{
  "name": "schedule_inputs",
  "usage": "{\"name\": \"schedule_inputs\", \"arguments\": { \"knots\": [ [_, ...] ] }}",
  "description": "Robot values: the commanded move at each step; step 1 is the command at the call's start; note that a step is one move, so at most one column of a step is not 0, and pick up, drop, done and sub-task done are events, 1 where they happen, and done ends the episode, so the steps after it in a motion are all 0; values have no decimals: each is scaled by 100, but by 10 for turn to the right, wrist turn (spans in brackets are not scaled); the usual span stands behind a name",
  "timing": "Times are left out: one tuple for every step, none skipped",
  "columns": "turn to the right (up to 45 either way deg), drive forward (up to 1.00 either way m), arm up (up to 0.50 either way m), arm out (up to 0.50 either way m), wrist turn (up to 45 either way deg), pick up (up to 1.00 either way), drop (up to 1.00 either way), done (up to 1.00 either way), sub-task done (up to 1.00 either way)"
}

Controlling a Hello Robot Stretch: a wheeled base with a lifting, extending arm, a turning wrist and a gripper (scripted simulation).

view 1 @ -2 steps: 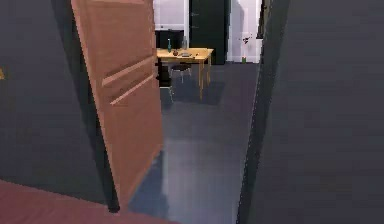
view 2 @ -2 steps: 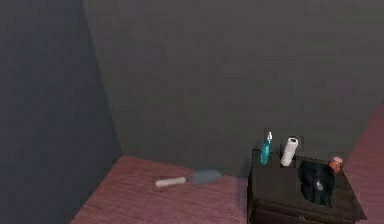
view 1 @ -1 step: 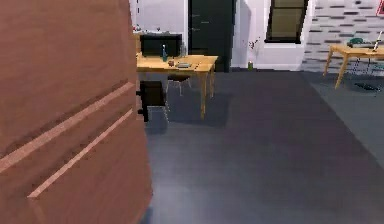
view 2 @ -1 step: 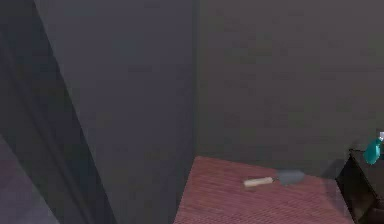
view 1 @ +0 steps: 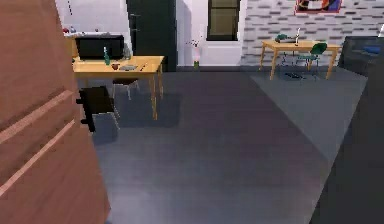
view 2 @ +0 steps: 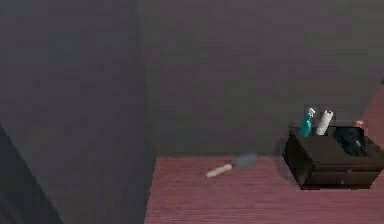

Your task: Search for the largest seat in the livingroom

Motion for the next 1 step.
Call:
{"name": "schedule_inputs", "arguments": {
  "knots": [
    [0, 60, 0, 0, 0, 0, 0, 0, 0]
  ]
}}
